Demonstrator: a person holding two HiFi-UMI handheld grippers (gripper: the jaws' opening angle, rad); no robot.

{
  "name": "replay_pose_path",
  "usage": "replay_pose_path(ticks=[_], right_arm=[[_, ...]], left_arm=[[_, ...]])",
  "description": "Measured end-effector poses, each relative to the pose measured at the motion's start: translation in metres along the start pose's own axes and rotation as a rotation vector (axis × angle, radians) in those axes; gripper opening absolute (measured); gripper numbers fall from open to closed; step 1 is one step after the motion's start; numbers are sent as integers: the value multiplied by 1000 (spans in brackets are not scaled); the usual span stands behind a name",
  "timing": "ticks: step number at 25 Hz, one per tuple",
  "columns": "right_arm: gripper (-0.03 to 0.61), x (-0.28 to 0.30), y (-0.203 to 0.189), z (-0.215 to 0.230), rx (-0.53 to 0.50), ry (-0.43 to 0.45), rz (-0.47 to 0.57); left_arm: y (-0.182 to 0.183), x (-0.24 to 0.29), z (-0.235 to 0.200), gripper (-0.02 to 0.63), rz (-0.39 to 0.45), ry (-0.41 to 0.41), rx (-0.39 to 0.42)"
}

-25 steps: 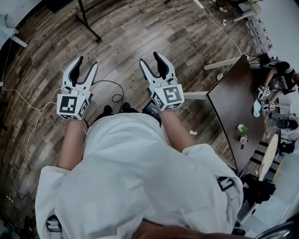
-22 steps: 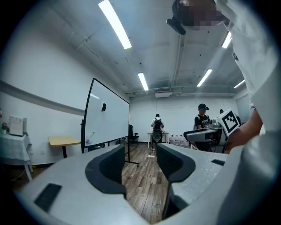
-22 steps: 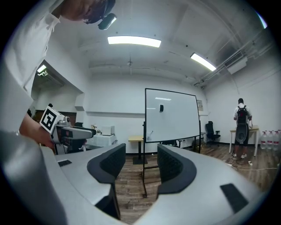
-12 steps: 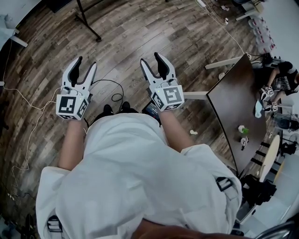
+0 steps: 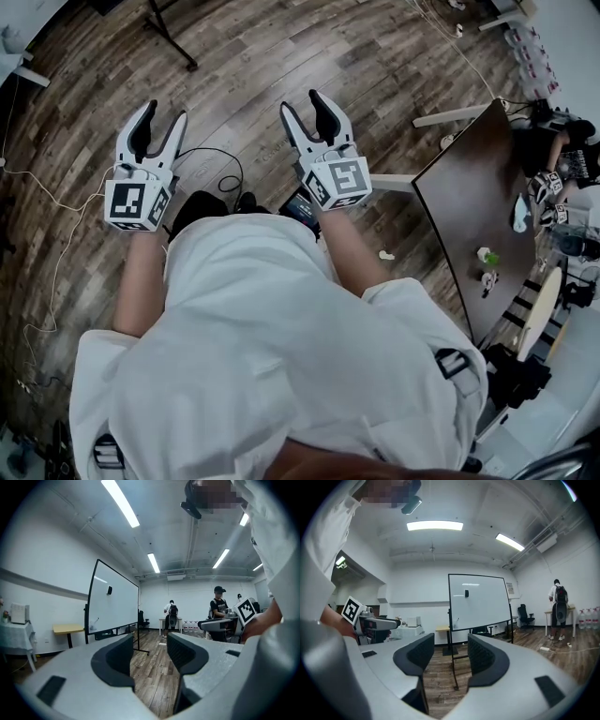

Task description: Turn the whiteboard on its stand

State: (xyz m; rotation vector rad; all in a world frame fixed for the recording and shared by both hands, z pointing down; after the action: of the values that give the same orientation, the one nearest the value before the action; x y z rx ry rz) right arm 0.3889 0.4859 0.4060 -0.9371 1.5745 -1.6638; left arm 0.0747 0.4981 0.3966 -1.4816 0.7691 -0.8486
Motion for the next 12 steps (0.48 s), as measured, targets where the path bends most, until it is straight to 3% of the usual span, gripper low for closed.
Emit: replay_pose_path(ticks=[7, 12], right_arm=[[216, 20, -10, 28, 22, -20, -27], [215, 65, -17, 42, 11, -19, -53]], left_arm=[[-12, 30, -14, 209, -26, -9, -5], [-21, 70, -49, 209, -10, -10, -41]])
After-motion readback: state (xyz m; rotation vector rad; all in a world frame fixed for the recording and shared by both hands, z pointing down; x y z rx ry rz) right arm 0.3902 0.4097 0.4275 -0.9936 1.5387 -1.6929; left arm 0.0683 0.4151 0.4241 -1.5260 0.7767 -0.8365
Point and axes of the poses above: the fingertips, and each gripper's own axes: x forward along the fingers, z to its right, y out of its top, the point moved 10 cm from there along -x, backward along the fingers, and after that the axes turned 1 degree about -x, right-handed, at the moved point
